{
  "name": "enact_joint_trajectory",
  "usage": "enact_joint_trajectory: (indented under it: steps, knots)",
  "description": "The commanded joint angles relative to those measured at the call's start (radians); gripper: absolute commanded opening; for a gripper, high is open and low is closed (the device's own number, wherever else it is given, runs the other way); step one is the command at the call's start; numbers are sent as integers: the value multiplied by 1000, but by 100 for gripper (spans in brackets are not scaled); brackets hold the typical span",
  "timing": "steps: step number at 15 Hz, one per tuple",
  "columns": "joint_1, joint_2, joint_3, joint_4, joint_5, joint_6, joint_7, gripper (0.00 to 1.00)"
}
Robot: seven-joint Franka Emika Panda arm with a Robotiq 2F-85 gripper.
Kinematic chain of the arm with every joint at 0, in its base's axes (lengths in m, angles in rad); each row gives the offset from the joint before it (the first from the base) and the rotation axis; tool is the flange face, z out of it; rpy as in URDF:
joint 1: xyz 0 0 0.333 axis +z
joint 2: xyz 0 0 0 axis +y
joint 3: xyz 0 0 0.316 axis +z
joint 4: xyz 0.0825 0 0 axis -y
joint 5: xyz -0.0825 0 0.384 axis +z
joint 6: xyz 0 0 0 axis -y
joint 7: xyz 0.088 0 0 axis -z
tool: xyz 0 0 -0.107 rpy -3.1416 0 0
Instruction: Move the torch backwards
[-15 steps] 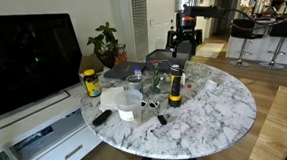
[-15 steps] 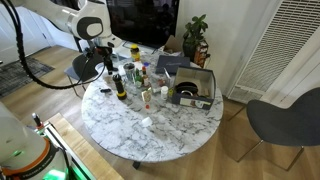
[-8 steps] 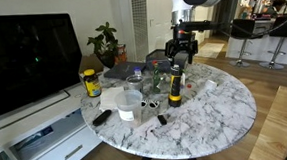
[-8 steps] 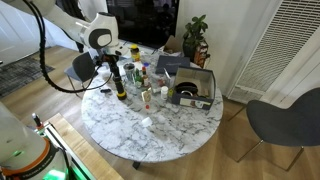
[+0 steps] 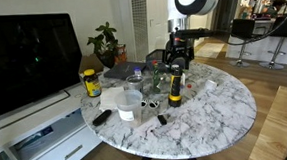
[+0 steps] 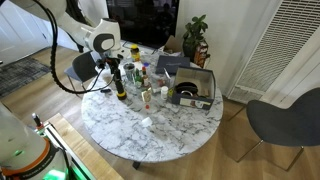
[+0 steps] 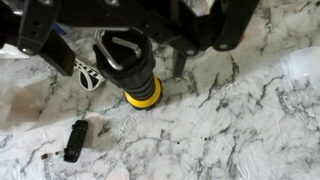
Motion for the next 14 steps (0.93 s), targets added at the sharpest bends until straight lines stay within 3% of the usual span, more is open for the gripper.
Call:
enact_joint_trajectory:
  steps: [1,10,11,12,14]
  knots:
    - [30,45,-28,22,-28,0,16,100]
    - [45,106,-43,53,-24,5,-23,100]
    - [47,110,-43,55,-24,6,-24,96]
    - [50,111,-44,56,-26,7,-25,73]
    - [55,113,-49,56,-35,7,-17,71]
